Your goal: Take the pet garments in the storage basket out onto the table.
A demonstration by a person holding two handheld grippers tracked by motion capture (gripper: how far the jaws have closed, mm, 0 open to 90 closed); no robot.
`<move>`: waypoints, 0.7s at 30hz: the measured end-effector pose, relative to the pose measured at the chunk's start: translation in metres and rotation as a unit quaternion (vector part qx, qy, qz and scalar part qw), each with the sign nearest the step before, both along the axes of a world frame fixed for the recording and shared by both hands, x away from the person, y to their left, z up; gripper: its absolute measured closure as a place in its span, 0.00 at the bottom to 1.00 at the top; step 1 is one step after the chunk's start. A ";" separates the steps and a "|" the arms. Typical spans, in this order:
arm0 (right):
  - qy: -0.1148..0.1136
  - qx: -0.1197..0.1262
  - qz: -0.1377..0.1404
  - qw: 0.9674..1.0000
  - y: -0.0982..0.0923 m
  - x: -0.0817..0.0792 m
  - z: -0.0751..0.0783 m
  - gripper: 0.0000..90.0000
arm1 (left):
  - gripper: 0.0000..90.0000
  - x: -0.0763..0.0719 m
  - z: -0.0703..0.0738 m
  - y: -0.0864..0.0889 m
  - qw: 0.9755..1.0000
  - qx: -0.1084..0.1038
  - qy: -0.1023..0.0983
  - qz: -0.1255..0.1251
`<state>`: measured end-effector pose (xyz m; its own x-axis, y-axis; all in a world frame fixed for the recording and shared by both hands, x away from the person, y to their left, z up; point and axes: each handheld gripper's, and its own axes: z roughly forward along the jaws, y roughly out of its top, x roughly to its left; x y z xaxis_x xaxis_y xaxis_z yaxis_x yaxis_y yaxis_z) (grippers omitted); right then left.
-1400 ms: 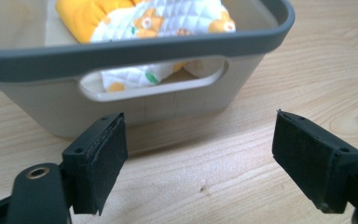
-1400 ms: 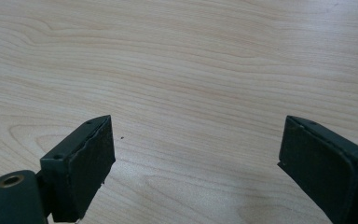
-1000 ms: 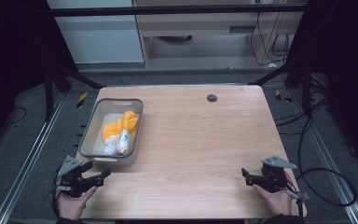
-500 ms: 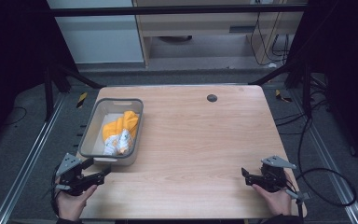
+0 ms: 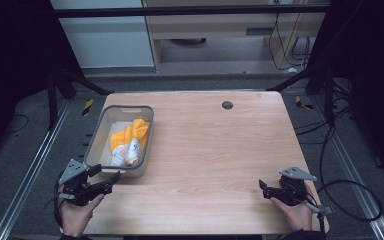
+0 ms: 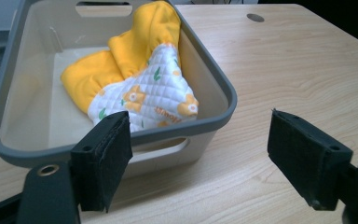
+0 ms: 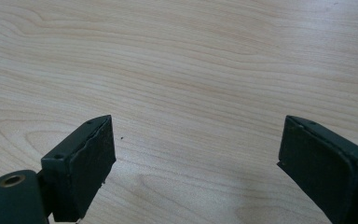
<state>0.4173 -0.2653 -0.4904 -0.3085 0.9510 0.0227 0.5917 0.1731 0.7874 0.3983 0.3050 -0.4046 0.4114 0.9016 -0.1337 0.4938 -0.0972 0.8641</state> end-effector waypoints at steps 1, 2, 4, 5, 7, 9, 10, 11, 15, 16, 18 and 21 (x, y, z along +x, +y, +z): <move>0.001 0.001 0.001 1.000 0.000 0.000 0.000 0.12 | 0.24 0.000 0.001 0.000 1.000 0.001 0.000 -0.001; 0.000 0.001 0.001 1.000 0.000 0.000 0.000 0.12 | 0.24 0.001 0.002 -0.001 1.000 0.000 0.000 -0.001; 0.001 0.001 0.000 1.000 0.000 0.001 0.000 0.12 | 0.24 0.002 0.004 -0.002 1.000 0.001 0.000 -0.002; 0.001 0.001 0.001 1.000 0.000 0.001 0.000 0.12 | 0.24 0.002 0.005 -0.002 1.000 0.002 -0.002 -0.002; 0.001 -0.002 0.001 1.000 0.001 0.001 -0.001 0.12 | 0.24 0.003 0.007 -0.001 1.000 0.002 -0.001 -0.003; 0.001 -0.001 0.001 1.000 0.001 0.001 0.000 0.12 | 0.24 0.004 0.009 0.000 1.000 0.005 -0.003 -0.001; 0.000 -0.003 0.002 1.000 0.001 0.001 -0.001 0.12 | 0.24 0.005 0.011 0.001 1.000 0.004 -0.003 0.000; 0.000 -0.003 0.002 1.000 0.001 0.001 -0.001 0.12 | 0.24 0.005 0.011 0.001 1.000 0.004 -0.003 0.000; 0.003 0.001 0.001 1.000 0.001 0.002 -0.001 0.12 | 0.24 0.008 0.013 0.002 1.000 0.005 -0.002 0.002; 0.002 -0.001 0.001 1.000 0.001 0.002 -0.001 0.12 | 0.24 0.009 0.013 0.002 1.000 0.006 -0.002 0.002; 0.001 0.001 0.000 1.000 0.001 0.002 0.000 0.12 | 0.24 0.013 0.014 0.001 1.000 0.008 -0.001 0.001; -0.004 -0.002 0.000 1.000 0.001 0.002 0.000 0.12 | 0.24 0.016 0.015 0.000 1.000 0.010 -0.002 0.000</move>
